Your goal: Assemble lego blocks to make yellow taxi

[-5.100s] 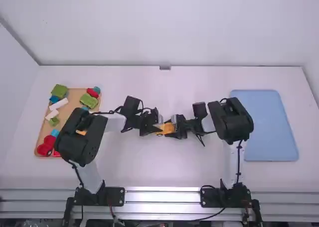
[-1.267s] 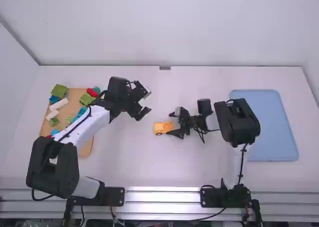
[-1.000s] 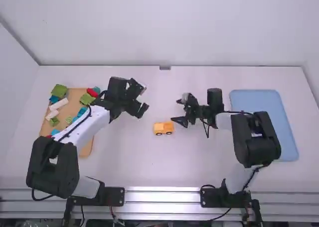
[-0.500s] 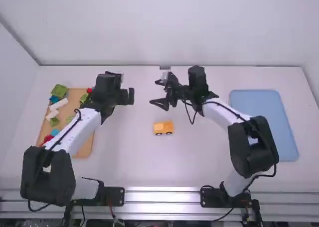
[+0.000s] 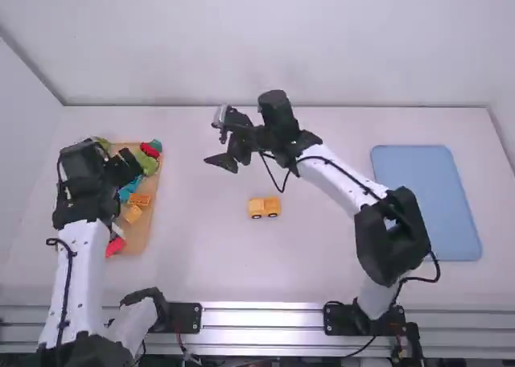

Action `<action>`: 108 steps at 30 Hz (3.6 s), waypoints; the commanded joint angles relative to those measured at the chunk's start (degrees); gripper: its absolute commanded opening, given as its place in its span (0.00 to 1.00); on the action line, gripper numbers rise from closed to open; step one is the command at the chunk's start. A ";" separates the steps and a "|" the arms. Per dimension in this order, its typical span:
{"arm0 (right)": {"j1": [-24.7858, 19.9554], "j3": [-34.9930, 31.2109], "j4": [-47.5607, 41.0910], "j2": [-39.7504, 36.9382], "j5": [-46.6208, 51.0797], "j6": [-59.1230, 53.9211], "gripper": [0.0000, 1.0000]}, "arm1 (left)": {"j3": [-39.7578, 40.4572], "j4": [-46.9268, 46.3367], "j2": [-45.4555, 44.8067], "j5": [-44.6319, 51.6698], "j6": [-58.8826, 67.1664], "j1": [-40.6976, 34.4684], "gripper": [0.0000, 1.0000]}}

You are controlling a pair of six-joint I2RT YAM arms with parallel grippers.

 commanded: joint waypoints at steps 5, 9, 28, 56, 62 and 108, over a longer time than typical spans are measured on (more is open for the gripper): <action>3.56 8.76 -4.70 7.91 3.04 1.18 0.98 | -0.48 -2.10 -2.27 -0.24 -2.03 5.88 0.99; 4.79 10.84 -8.31 7.98 8.39 -0.02 0.98 | -0.57 -2.34 -1.64 -0.22 -2.01 8.37 0.99; 6.45 11.34 -8.52 7.96 12.35 -1.16 0.98 | -0.57 -1.81 1.07 -0.22 -2.23 8.76 0.99; 6.36 11.34 -6.67 7.96 16.90 -1.14 0.98 | 23.34 -26.86 42.66 8.68 30.97 8.76 0.99; 6.36 11.34 -5.60 7.96 16.96 -1.18 0.98 | 23.28 -27.56 45.53 9.05 44.28 8.76 0.99; 6.36 11.34 -7.30 7.96 21.24 -0.31 0.98 | 13.31 -21.53 45.53 5.88 72.70 8.76 0.99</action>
